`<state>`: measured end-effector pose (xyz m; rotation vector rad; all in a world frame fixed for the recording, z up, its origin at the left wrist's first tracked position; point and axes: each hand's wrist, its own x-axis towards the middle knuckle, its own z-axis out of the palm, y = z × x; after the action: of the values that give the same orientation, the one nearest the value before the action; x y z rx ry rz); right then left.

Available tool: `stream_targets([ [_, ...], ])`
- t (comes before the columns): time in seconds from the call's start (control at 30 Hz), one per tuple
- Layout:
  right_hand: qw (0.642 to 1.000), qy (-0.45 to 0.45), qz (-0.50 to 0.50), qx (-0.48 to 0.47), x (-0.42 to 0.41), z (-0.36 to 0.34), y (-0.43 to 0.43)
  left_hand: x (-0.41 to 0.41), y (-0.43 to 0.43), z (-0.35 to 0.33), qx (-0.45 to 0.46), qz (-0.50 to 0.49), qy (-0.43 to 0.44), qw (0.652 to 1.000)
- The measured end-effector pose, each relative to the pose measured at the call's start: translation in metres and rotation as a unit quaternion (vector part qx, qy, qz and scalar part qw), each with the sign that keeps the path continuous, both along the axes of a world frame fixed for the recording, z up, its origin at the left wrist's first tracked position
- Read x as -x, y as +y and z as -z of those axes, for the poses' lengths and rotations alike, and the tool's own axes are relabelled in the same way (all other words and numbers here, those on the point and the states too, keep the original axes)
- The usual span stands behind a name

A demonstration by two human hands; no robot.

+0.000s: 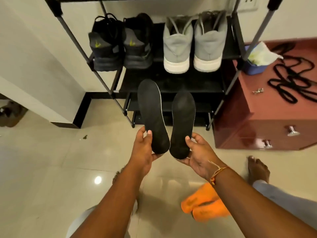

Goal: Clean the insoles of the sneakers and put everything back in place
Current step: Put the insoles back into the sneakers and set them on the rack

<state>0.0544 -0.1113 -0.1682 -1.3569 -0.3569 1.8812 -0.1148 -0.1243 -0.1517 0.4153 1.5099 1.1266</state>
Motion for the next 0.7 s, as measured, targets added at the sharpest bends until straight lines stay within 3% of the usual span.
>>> stream_targets([
  [0.33, 0.991, 0.039, -0.102, -0.076, 0.082, -0.012, 0.080, 0.052, 0.061, 0.007, -0.054, -0.025, 0.009, 0.998],
  [0.5, 0.995, 0.019, -0.049, -0.090, 0.118, 0.010, 0.103, 0.069, 0.090, 0.025, -0.062, -0.065, 0.038, 0.995],
  [0.7, 0.995, -0.010, 0.041, -0.094, 0.151, 0.023, 0.134, 0.081, 0.113, 0.037, -0.036, -0.095, -0.010, 0.995],
])
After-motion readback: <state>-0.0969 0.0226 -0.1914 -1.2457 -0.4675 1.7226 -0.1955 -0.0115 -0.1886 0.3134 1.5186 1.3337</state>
